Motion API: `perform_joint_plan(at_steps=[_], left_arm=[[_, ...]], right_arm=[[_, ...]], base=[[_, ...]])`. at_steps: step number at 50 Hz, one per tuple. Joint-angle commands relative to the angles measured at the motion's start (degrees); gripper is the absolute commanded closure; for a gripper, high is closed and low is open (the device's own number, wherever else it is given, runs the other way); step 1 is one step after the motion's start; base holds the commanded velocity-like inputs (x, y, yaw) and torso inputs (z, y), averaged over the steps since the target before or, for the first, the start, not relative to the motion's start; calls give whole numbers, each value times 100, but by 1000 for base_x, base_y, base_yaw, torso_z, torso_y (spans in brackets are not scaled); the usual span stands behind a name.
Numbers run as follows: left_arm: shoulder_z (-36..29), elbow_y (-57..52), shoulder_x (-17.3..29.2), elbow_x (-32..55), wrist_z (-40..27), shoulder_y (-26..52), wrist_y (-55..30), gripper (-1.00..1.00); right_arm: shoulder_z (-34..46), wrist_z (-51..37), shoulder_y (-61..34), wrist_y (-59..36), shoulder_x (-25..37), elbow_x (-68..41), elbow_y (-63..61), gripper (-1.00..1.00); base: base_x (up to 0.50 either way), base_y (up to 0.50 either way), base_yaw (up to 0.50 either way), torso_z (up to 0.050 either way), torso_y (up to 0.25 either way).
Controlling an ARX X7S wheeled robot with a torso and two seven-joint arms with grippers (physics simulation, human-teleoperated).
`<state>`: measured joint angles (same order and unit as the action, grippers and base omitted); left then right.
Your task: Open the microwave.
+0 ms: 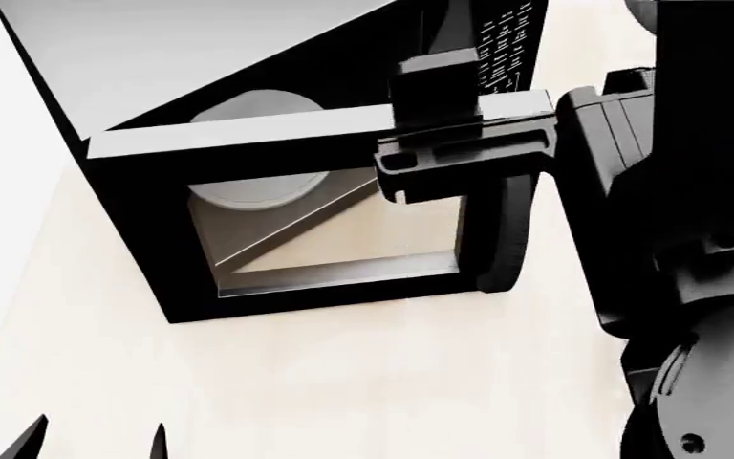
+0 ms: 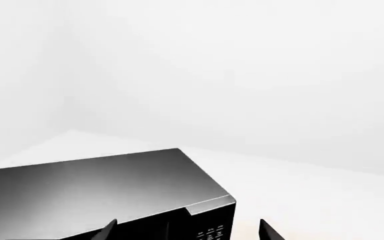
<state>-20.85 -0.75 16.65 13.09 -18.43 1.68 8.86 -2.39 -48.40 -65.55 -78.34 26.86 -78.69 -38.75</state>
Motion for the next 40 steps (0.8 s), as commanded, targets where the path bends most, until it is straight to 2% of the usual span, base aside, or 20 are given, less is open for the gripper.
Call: perform_joint_plan(at_steps=[1, 3, 4, 6, 8, 10, 15, 17, 19, 20, 23, 27, 31, 40], left_arm=[[-8, 36, 27, 1, -63, -26, -85, -100], [-9, 19, 32, 5, -69, -38, -86, -100], [-12, 17, 33, 3, -74, -39, -86, -100], [-15, 13, 35, 5, -77, -41, -85, -100], [-18, 13, 37, 11, -77, -38, -87, -100], [-20, 21, 39, 17, -75, -32, -83, -100], [-26, 24, 45, 40, -67, -23, -83, -100], [-28, 28, 47, 46, -66, -19, -81, -100], [-31, 29, 47, 57, -61, -20, -74, -100], [-34, 29, 48, 58, -63, -21, -75, -100], [-38, 68, 40, 63, -57, 15, -69, -100], [-39, 42, 55, 64, -71, -12, -64, -100], [-47, 37, 61, 69, -72, -11, -62, -100], [-60, 39, 71, 88, -75, -9, -55, -100]], right_arm=[[306, -459, -1949, -517, -250, -1019, 1016, -100], [376, -252, -2070, -438, -303, -818, 1233, -100], [624, 288, -2279, -409, -294, -481, 1442, -100], [943, 763, -2578, -370, -309, -111, 1892, -100], [1059, 944, -2749, -262, -358, 95, 2238, -100], [886, 857, -2944, -275, -602, -232, 2987, -100], [1631, 952, -3739, -865, -638, 31, 4249, -100], [1610, 541, -3914, -1111, -738, -403, 4898, -100], [2658, 1291, -4417, -1139, -547, -266, 5190, -100], [2561, 1122, -4415, -1070, -592, -413, 5396, -100], [3225, 1836, -4715, -917, -542, 61, 5545, -100], [3490, 2185, -4985, -902, -643, 223, 6211, -100], [4140, 3034, -5271, -677, -644, 705, 6544, -100], [4619, 3609, -5540, -470, -771, 1101, 7349, -100]], base=[[0, 0, 0, 0, 0], [0, 0, 0, 0, 0], [0, 0, 0, 0, 0], [0, 0, 0, 0, 0], [0, 0, 0, 0, 0], [0, 0, 0, 0, 0], [0, 0, 0, 0, 0], [0, 0, 0, 0, 0], [0, 0, 0, 0, 0], [0, 0, 0, 0, 0], [0, 0, 0, 0, 0], [0, 0, 0, 0, 0], [0, 0, 0, 0, 0], [0, 0, 0, 0, 0]])
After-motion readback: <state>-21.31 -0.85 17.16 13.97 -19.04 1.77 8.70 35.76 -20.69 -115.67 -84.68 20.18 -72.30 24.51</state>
